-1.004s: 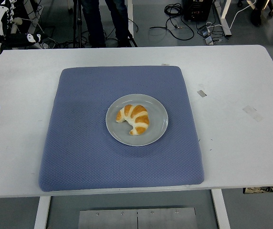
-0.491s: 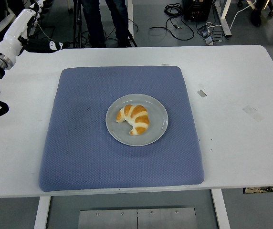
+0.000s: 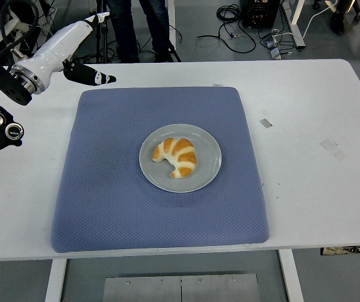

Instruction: Place the bread on the table

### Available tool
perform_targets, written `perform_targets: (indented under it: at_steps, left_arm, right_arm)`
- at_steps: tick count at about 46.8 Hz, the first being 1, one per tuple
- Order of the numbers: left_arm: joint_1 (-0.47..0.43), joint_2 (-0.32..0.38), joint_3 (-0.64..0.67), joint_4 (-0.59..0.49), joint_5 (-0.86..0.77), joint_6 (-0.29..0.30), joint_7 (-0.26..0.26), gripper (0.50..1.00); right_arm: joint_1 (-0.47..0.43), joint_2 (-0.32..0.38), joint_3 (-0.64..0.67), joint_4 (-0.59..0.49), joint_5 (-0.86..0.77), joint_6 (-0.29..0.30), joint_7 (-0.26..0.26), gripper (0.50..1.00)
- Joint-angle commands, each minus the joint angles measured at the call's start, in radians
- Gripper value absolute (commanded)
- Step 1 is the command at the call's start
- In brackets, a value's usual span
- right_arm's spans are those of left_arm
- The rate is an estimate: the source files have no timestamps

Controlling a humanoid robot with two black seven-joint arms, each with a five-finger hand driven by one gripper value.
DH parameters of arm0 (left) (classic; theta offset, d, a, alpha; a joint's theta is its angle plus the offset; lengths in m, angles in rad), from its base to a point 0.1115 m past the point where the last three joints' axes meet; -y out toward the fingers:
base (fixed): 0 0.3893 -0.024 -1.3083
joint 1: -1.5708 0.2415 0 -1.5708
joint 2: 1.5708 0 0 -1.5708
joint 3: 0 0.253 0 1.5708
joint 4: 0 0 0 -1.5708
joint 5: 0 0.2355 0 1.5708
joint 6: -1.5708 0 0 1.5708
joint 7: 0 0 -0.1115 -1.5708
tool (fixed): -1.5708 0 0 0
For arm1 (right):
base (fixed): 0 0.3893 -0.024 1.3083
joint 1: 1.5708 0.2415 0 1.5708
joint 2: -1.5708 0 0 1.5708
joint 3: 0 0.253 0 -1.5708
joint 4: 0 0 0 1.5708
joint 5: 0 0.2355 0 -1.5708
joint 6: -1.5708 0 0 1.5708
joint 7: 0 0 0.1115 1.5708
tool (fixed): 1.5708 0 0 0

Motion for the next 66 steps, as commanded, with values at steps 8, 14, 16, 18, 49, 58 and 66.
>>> perform_targets:
  at_steps: [8,14,16,18,49,58,66]
  left_arm:
    - [-0.036,-0.022,0.075,-0.052,0.139,-0.034,0.006,0.986]
    - [-0.037,-0.042,0.094,-0.096,0.157,-0.129,0.029,0.986]
    - [-0.039,-0.045,0.094,-0.121,0.158,-0.172,0.049,0.986]
    - [-0.04,-0.048,0.094,-0.13,0.159,-0.203,0.069,0.986]
    - [-0.151,-0.172,0.213,-0.07,0.223,-0.363,0.122,0.927]
    - [-0.14,-0.198,0.22,-0.07,0.277,-0.361,0.124,0.918]
    - [-0.129,-0.212,0.244,-0.067,0.279,-0.36,0.124,0.907]
  right_arm:
    - [0.0,0.0,0.0,0.0,0.0,0.0,0.0,1.0]
    - [0.0,0.0,0.0,0.0,0.0,0.0,0.0,1.0]
    - [0.0,0.0,0.0,0.0,0.0,0.0,0.0,1.0]
    - [0.0,0.0,0.0,0.0,0.0,0.0,0.0,1.0]
    - [0.0,0.0,0.0,0.0,0.0,0.0,0.0,1.0]
    - [0.0,0.0,0.0,0.0,0.0,0.0,0.0,1.0]
    - [0.0,0.0,0.0,0.0,0.0,0.0,0.0,1.0]
